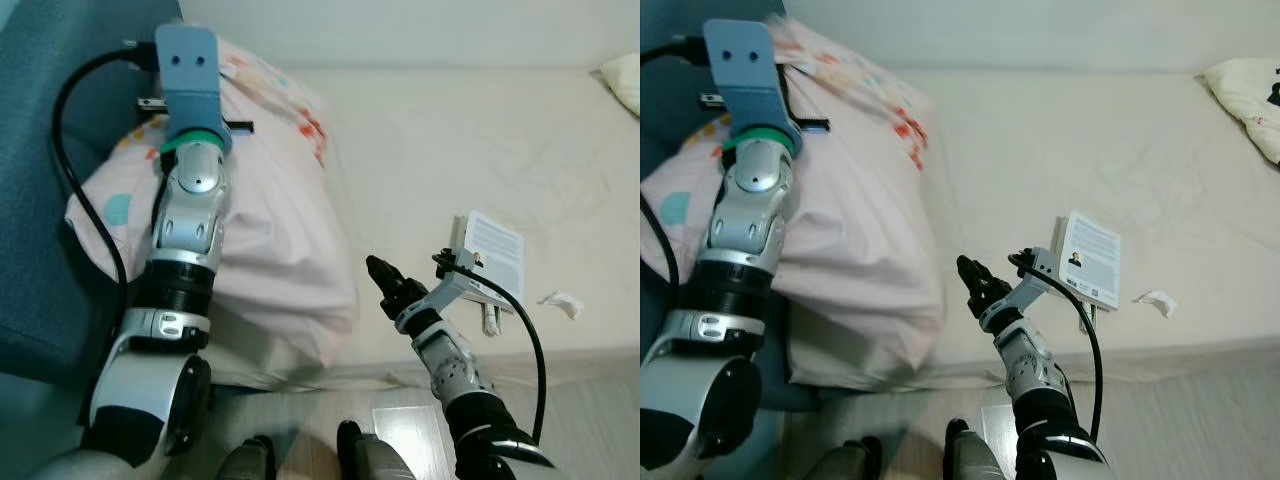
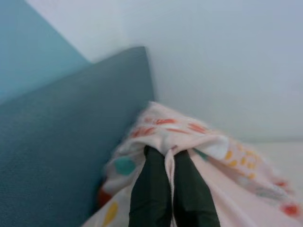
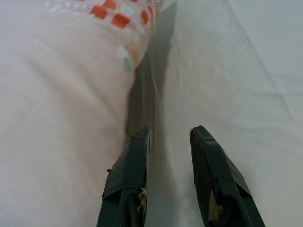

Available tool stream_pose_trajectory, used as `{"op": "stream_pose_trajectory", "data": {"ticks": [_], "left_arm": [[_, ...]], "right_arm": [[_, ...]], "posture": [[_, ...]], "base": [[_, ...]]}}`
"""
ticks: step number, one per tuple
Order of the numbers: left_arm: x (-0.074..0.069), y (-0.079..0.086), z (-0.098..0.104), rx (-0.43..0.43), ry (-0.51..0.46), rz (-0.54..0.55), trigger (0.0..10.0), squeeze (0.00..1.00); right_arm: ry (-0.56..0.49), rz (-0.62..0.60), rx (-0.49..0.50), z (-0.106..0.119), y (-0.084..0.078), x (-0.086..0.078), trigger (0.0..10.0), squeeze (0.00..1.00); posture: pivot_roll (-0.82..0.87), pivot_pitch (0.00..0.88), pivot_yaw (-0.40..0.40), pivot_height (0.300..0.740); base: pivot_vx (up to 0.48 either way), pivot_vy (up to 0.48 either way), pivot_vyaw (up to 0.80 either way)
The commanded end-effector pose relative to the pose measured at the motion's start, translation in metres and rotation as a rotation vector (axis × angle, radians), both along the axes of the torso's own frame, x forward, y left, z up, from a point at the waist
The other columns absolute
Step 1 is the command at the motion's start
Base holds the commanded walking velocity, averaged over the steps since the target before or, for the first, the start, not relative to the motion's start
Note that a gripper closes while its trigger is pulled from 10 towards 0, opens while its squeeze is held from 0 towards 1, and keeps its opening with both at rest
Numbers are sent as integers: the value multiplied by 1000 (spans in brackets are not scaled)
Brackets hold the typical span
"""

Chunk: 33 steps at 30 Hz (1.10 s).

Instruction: Clean up the room

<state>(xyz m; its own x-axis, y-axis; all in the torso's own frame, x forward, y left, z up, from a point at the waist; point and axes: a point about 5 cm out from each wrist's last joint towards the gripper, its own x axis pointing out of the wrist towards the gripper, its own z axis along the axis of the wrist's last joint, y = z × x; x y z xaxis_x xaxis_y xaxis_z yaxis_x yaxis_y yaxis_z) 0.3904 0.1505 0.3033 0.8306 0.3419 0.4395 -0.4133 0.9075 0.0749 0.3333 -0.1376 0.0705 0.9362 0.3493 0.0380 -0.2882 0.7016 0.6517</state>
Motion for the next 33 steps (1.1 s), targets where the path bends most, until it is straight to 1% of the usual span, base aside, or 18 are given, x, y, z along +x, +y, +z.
{"op": "stream_pose_trajectory", "data": {"ticks": [1, 2, 5, 6, 8, 9, 11, 13, 14, 15, 16, 17, 23, 26, 28, 31, 32, 33], "left_arm": [[-6, 4, 18, 91, -124, 123, 10000, 0], [-6, 4, 18, 91, -124, 123, 10000, 0], [-5, 4, 4, 201, -100, 182, 10000, 0], [-3, 1, -15, 254, -35, 164, 10000, 0], [-3, 1, -15, 254, -35, 164, 10000, 0], [-1, -2, -46, 303, 87, 118, 10000, 0], [-1, -2, -46, 303, 87, 118, 10000, 0], [-9, -3, -147, 337, 522, -28, 10000, 0], [-9, -3, -147, 337, 522, -28, 10000, 0], [-18, -3, -180, 309, 657, -71, 10000, 0], [-18, -3, -180, 309, 657, -71, 10000, 0], [-27, -2, -204, 272, 771, -95, 10000, 0], [-34, -1, -222, 246, 872, -129, 10000, 0], [-32, -3, -222, 182, 905, -146, 10000, 0], [-30, -4, -219, 170, 892, -144, 10000, 0], [-21, -8, -199, 173, 748, -154, 10000, 0], [-21, -8, -199, 173, 748, -154, 10000, 0], [-19, -11, -191, 176, 684, -178, 10000, 576]], "right_arm": [[39, -3, -2, -11, 0, -8, 10000, 0], [39, -3, -2, -11, 0, -8, 10000, 0], [42, -4, -3, -13, 0, -10, 10000, 0], [45, -8, -2, -14, -1, -12, 10000, 0], [45, -8, -2, -14, -1, -12, 10000, 0], [50, -12, -2, -15, -2, -14, 10000, 0], [50, -12, -2, -15, -2, -14, 10000, 0], [63, -16, -4, -19, -4, -18, 10000, 0], [63, -16, -4, -19, -4, -18, 10000, 0], [68, -16, -6, -20, -4, -19, 10000, 0], [68, -16, -6, -20, -4, -19, 10000, 0], [71, -17, -6, -21, -4, -19, 10000, 0], [72, -17, -5, -20, -3, -19, 10000, 0], [71, -16, -2, -20, -1, -18, 10000, 0], [72, -17, -1, -20, 0, -18, 10000, 0], [70, -15, 1, -20, 2, -19, 10000, 0], [70, -15, 1, -20, 2, -19, 10000, 0], [69, -15, 1, -19, 2, -19, 10000, 0]], "posture": [[57, 182, 31, 740], [57, 182, 31, 740], [52, 187, 32, 740], [49, 194, 32, 740], [49, 194, 32, 740], [50, 198, 33, 740], [50, 198, 33, 740], [54, 210, 30, 740], [54, 210, 30, 740], [56, 213, 30, 740], [56, 213, 30, 740], [59, 212, 30, 740], [63, 212, 33, 740], [66, 209, 36, 740], [64, 209, 37, 740], [60, 207, 39, 740], [60, 207, 39, 740], [59, 207, 38, 740]], "base": [[0, 0, 0], [0, 0, 0], [0, 0, 0], [0, 0, 0], [0, 0, 0], [0, 0, 0], [0, 0, 0], [0, 0, 0], [0, 0, 0], [0, 0, 0], [0, 0, 0], [0, 0, 0], [0, 0, 0], [0, 0, 0], [0, 0, 0], [0, 0, 0], [0, 0, 0], [0, 0, 0]]}}
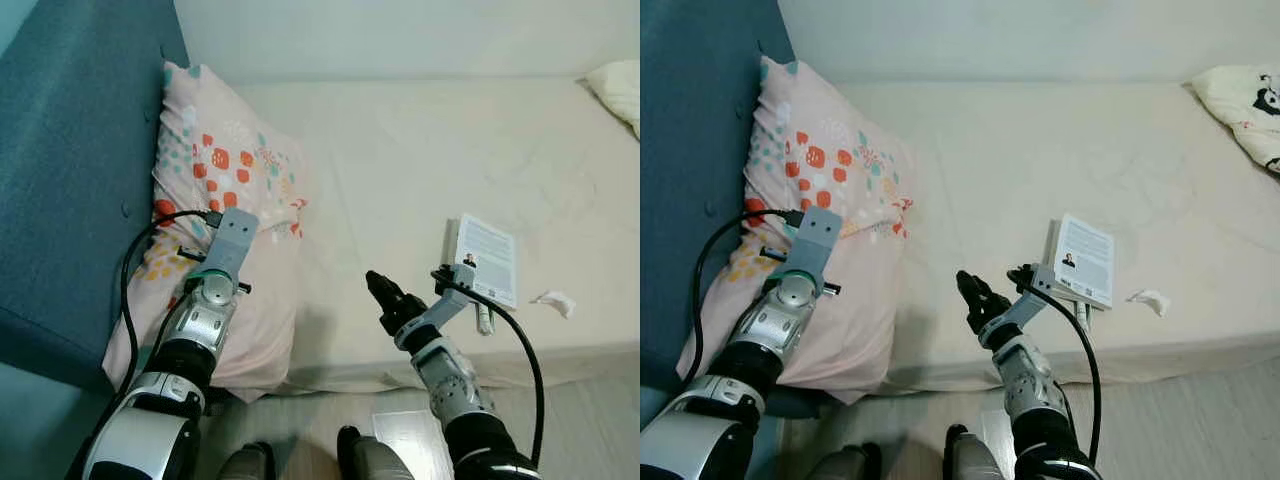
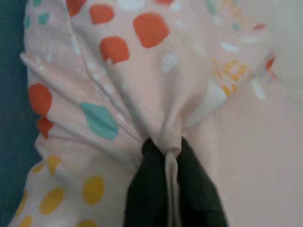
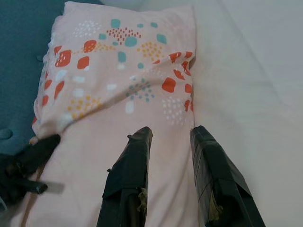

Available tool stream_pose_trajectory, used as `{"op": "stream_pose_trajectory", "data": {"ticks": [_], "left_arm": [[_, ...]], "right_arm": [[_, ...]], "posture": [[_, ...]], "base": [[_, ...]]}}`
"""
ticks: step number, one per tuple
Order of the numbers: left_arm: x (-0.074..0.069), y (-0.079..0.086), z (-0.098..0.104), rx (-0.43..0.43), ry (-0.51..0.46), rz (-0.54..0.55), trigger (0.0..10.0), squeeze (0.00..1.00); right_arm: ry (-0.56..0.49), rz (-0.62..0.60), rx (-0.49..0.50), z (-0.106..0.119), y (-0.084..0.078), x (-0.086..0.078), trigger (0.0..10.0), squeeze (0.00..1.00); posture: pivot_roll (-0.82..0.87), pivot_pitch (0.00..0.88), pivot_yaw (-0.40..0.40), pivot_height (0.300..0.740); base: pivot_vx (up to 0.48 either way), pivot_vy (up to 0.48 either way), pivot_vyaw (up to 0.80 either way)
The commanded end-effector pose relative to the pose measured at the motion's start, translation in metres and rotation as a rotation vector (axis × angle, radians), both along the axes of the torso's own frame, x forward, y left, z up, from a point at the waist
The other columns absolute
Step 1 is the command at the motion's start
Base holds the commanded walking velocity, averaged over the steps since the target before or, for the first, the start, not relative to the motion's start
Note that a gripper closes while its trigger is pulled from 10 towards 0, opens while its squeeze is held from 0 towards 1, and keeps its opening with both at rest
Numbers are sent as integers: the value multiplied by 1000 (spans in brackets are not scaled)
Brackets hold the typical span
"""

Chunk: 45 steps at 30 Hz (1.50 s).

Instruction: Clean up the room

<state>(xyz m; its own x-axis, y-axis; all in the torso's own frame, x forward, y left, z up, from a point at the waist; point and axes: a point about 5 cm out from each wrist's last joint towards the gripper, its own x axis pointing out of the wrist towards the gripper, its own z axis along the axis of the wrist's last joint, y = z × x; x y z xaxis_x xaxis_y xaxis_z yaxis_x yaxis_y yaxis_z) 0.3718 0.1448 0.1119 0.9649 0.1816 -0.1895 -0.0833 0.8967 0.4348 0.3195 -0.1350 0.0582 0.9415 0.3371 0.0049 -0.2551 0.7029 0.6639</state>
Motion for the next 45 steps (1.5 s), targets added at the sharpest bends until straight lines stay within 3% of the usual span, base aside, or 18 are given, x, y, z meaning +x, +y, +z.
{"op": "stream_pose_trajectory", "data": {"ticks": [1, 2, 8, 9, 10, 11, 15, 17, 19, 20, 21, 22, 24, 25, 26, 31, 37, 45], "left_arm": [[-1, -5, 1, -19, -32, -31, 10000, 576], [1, -14, 19, -118, -157, -121, 10000, 1000], [-2, -22, 41, -218, -305, -223, 10000, 1000], [-8, -21, 56, -159, -410, -256, 10000, 294], [-8, -21, 56, -159, -410, -256, 10000, 294], [-15, -21, 67, -101, -490, -281, 10000, 0], [-27, -17, 75, -42, -554, -311, 10000, 0], [-34, -14, 73, -61, -542, -332, 10000, 0], [-43, -12, 63, -137, -462, -364, 10000, 0], [-59, -11, 49, -253, -371, -402, 10000, 0], [-59, -11, 49, -253, -371, -402, 10000, 0], [-74, -12, 35, -306, -299, -442, 10000, 0], [-74, -12, 35, -306, -299, -442, 10000, 0], [-86, -11, 21, -339, -247, -436, 10000, 0], [-91, -8, 10, -309, -210, -408, 10000, 0], [-91, 0, -7, -257, -192, -304, 10000, 0], [-94, -2, -20, -269, -96, -292, 10000, 0], [-93, -7, -30, -255, -44, -304, 10000, 0]], "right_arm": [[33, -2, -3, -7, -1, -5, 10000, 0], [15, 1, -26, -6, -1, -6, 10000, 0], [-47, 11, -94, 0, -1, -7, 10000, 0], [-107, 33, -156, 9, 2, -8, 10000, 0], [-107, 33, -156, 9, 2, -8, 10000, 0], [-160, 56, -208, 16, 5, -9, 10000, 0], [-225, 76, -265, 26, 11, -14, 10000, 0], [-240, 77, -284, 28, 12, -17, 10000, 0], [-263, 82, -325, 30, 14, -23, 10000, 0], [-287, 74, -372, 32, 15, -31, 10000, 0], [-287, 74, -372, 32, 15, -31, 10000, 0], [-311, 57, -426, 33, 15, -39, 10000, 0], [-311, 57, -426, 33, 15, -39, 10000, 0], [-316, 6, -473, 32, 13, -44, 10000, 0], [-306, -53, -519, 29, 8, -47, 10000, 0], [-244, -200, -602, 20, -5, -46, 10000, 0], [-156, -234, -583, 14, -13, -45, 10000, 0], [-212, -236, -663, 20, -18, -41, 10000, 0]], "posture": [[59, 207, 38, 740], [61, 206, 38, 740], [60, 203, 37, 740], [54, 189, 36, 740], [54, 189, 36, 740], [51, 185, 36, 740], [51, 175, 30, 740], [53, 170, 26, 740], [55, 159, 21, 740], [54, 147, 21, 740], [54, 147, 21, 740], [52, 134, 21, 740], [52, 134, 21, 740], [45, 116, 24, 740], [39, 101, 26, 740], [25, 78, 26, 740], [7, 54, 17, 740], [-14, 45, 11, 740]], "base": [[0, 0, 0], [0, 0, 0], [0, 0, 0], [0, 0, 0], [0, 0, 0], [0, 0, 0], [0, 0, 0], [0, 0, 0], [0, 0, 0], [0, 0, 0], [0, 0, 0], [0, 0, 0], [0, 0, 0], [0, 0, 0], [0, 0, 0], [0, 0, 0], [0, 0, 0], [0, 0, 0]]}}
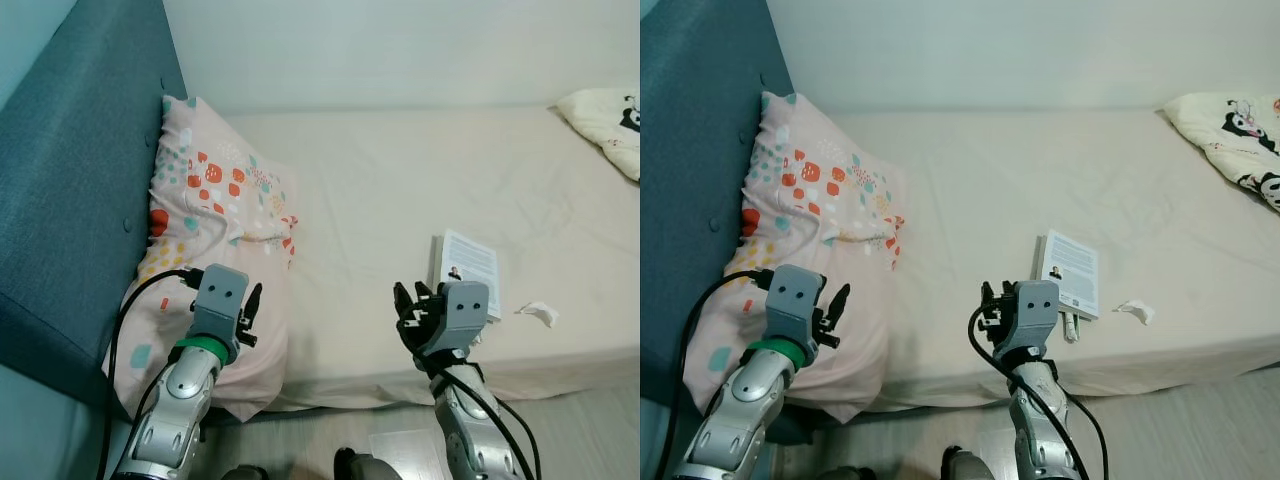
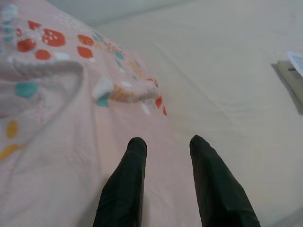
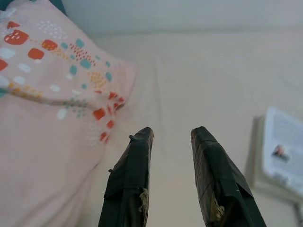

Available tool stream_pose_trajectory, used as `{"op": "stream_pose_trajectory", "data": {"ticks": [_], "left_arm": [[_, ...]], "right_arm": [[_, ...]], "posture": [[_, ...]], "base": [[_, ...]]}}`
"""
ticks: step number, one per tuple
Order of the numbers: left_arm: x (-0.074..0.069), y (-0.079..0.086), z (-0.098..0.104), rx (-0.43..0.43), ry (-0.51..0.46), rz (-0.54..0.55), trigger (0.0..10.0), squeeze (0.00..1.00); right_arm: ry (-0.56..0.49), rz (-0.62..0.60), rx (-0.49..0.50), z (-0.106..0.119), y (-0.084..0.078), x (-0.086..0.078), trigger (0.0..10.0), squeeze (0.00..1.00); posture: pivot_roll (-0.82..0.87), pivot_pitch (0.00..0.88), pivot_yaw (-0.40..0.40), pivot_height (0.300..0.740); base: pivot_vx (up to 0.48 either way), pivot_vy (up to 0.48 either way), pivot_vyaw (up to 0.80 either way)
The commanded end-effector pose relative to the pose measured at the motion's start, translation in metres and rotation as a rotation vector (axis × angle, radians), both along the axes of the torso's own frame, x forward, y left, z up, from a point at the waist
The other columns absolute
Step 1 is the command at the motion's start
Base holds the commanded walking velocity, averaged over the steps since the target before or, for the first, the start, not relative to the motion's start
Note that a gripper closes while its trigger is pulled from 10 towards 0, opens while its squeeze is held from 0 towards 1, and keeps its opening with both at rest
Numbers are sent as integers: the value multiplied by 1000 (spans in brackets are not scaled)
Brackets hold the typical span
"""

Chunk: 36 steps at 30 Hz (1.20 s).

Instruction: Clean up the room

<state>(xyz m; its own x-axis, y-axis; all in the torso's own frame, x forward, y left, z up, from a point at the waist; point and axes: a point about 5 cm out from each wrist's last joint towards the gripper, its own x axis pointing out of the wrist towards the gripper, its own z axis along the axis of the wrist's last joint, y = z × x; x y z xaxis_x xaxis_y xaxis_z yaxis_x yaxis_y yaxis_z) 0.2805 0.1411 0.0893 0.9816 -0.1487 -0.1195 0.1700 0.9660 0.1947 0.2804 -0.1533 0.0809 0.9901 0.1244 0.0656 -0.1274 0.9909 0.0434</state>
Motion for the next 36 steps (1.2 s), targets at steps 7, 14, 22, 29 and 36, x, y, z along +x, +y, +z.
{"op": "stream_pose_trajectory", "data": {"ticks": [7, 14, 22, 29, 36], "left_arm": [[5, -12, -3, -1, -14, -23, 10000, 0], [7, -20, -1, -7, -32, -38, 10000, 0], [7, -22, -1, -7, -34, -44, 10000, 0], [9, -20, -3, -6, -35, -31, 10000, 0], [9, -20, -4, -4, -34, -24, 10000, 0]], "right_arm": [[11, -35, 8, -3, -3, 4, 10000, 0], [27, -39, 14, -5, -2, 6, 10000, 0], [35, -34, 5, -8, -2, 5, 10000, 0], [37, -29, 7, -9, 0, 6, 10000, 0], [40, -22, 8, -9, 1, 5, 10000, 0]], "posture": [[-10, 49, 5, 740], [-12, 52, 7, 740], [-11, 54, 6, 740], [-8, 56, 5, 740], [-10, 58, 4, 740]], "base": [[0, 0, 0], [0, -232, 0], [0, -420, 0], [0, -452, 0], [0, -436, 0]]}}
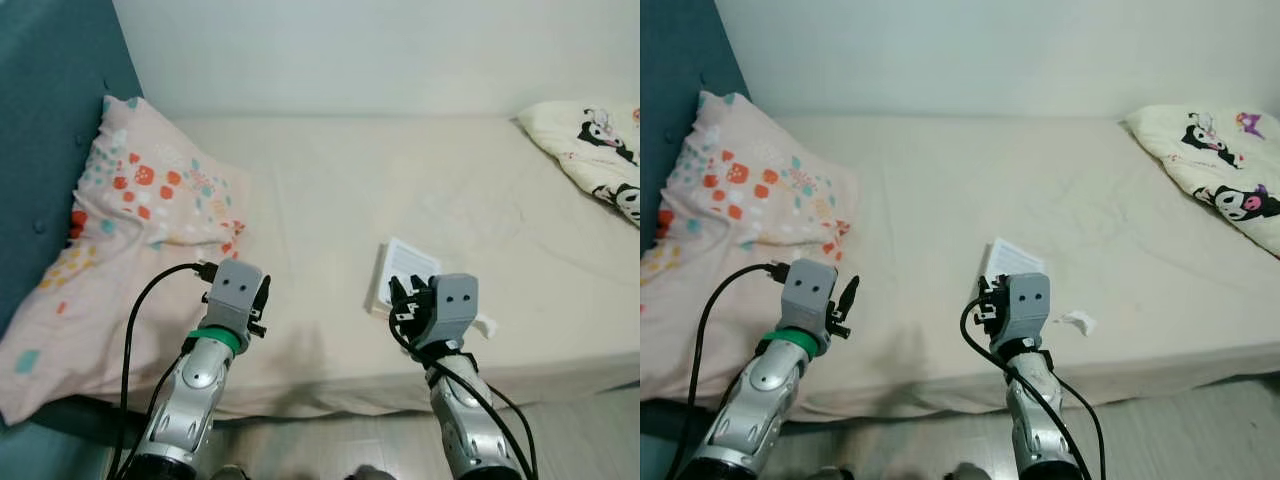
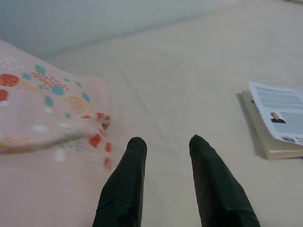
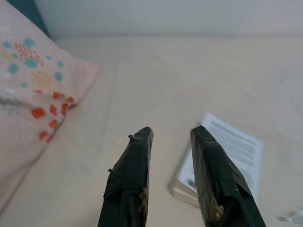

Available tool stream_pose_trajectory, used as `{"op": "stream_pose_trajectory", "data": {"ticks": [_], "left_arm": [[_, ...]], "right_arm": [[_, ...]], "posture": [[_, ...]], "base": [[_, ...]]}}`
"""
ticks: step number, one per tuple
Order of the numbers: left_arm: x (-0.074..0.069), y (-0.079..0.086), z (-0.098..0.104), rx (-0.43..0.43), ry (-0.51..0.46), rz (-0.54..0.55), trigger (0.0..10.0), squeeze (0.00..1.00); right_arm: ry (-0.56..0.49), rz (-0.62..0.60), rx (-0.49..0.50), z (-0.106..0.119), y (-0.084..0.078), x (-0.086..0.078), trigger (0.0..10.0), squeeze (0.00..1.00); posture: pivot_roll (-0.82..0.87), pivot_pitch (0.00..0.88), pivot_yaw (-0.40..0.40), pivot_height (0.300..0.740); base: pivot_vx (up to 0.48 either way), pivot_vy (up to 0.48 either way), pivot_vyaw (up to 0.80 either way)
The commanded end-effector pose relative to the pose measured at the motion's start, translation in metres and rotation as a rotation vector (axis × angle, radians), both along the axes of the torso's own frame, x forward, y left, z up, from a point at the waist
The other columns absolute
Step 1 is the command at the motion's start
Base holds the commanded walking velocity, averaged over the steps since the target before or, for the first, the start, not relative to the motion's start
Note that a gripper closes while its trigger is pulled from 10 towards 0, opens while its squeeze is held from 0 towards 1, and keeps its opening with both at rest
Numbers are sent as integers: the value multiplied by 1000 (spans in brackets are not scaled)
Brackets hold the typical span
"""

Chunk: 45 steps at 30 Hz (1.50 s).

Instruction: Clean up the room

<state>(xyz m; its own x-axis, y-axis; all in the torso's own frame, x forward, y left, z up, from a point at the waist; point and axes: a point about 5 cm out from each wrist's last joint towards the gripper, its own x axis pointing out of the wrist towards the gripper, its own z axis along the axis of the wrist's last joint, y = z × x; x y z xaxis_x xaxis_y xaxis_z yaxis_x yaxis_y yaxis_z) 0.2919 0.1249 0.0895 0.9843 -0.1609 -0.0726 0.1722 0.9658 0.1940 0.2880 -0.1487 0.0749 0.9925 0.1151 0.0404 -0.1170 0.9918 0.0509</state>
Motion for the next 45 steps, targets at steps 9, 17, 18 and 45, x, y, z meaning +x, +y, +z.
{"op": "stream_pose_trajectory", "data": {"ticks": [9, 17, 18, 45], "left_arm": [[-2, -2, -6, 12, 20, 1, 10000, 0], [1, 0, -7, 21, 32, 20, 10000, 0], [1, 0, -7, 21, 32, 20, 10000, 0], [6, 3, -7, 36, 21, 54, 10000, 0]], "right_arm": [[16, -3, 6, -4, -3, -3, 10000, 0], [20, 4, 10, -5, -2, -2, 10000, 0], [20, 4, 10, -5, -2, -2, 10000, 0], [33, 31, -16, -8, 2, -3, 10000, 0]], "posture": [[-8, 61, 2, 740], [-8, 60, 4, 740], [-8, 60, 4, 740], [-7, 61, 7, 740]], "base": [[0, -399, 0], [60, -216, 0], [0, 0, 0], [307, 0, 156]]}}
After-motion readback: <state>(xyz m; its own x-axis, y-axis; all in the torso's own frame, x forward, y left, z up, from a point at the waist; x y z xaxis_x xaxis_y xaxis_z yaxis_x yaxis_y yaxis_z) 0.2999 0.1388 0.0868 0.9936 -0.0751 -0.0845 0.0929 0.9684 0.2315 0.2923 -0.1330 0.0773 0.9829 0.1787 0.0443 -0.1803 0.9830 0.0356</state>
